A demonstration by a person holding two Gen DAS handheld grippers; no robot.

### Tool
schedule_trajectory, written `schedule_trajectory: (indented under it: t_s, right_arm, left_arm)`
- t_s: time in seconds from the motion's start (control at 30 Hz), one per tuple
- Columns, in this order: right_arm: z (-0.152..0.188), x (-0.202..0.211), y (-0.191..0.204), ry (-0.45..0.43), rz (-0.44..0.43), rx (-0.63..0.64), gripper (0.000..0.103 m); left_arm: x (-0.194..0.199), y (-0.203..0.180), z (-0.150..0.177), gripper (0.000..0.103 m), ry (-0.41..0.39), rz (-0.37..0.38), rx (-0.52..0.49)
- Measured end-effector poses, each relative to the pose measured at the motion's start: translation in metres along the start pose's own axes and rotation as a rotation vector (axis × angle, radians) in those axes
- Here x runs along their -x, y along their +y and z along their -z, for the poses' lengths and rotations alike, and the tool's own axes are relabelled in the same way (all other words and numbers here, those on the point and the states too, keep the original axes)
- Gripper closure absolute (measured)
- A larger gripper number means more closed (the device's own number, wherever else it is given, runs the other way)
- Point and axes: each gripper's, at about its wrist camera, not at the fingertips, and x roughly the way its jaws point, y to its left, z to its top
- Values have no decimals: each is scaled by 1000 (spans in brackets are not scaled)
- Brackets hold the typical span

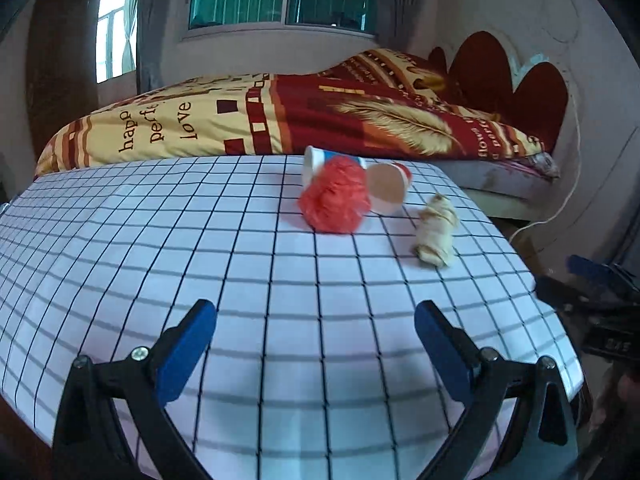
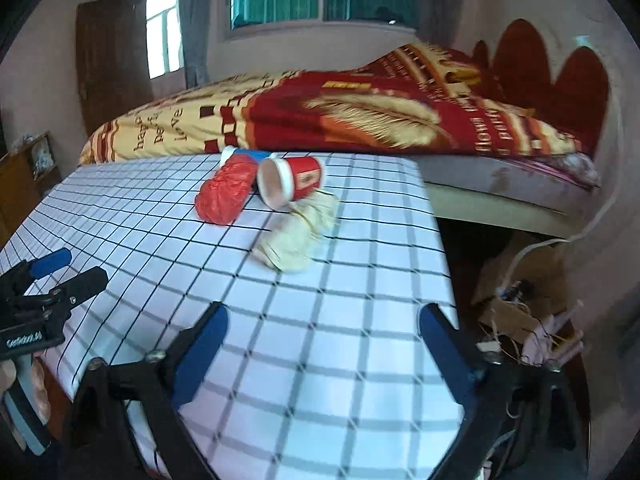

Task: Collect trash
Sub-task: 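Move both tools back from the bin to the table, then grasp the red plastic bag with the left gripper while the right gripper grasps the beige paper bundle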

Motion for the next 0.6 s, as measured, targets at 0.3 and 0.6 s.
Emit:
schedule_trajectory:
  t_s: [0.3, 0.6]
  right_arm:
    - [-39, -94, 11, 88, -37, -17, 18]
    - [-55, -134, -21, 132, -47, -28, 67]
  left_arm:
    - [-57, 12, -25, 9, 53, 14, -24]
    - [-118, -12, -57, 12, 83, 58, -68]
